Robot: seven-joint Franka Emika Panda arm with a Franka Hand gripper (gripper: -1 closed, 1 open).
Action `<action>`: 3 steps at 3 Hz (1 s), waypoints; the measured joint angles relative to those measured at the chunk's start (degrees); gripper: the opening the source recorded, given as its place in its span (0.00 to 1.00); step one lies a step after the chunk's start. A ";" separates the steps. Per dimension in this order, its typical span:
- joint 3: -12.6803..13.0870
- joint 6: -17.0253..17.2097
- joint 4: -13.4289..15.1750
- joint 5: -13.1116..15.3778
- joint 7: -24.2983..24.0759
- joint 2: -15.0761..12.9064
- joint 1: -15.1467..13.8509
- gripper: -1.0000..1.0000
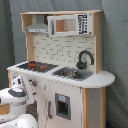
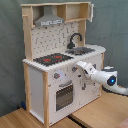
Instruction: Play with the kitchen
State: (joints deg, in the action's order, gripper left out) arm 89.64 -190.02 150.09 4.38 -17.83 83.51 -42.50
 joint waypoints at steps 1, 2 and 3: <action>-2.34 1.03 -0.07 -0.03 4.52 0.85 2.56 1.00; -3.32 3.31 -0.16 -0.03 9.49 1.13 4.58 1.00; -5.13 5.50 -0.72 -0.02 14.68 1.77 6.18 1.00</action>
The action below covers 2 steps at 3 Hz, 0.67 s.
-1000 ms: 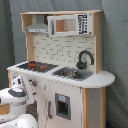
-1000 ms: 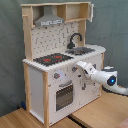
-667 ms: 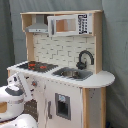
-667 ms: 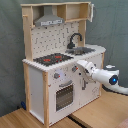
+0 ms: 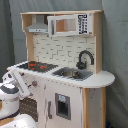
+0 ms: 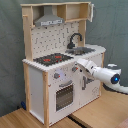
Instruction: Play with the kitchen
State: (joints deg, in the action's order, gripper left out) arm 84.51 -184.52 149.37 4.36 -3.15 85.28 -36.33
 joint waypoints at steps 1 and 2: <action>-1.41 2.15 -0.87 0.02 5.06 0.09 1.31 1.00; -2.30 4.57 -2.03 0.05 11.23 0.10 2.36 1.00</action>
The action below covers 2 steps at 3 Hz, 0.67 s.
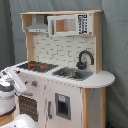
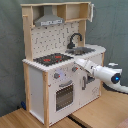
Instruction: Play with the kitchen
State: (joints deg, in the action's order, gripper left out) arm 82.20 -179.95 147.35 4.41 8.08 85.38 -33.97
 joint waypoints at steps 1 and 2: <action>0.19 1.40 -1.19 0.11 5.61 -0.01 0.10 1.00; 1.55 2.05 -1.61 0.12 11.52 -0.02 0.05 1.00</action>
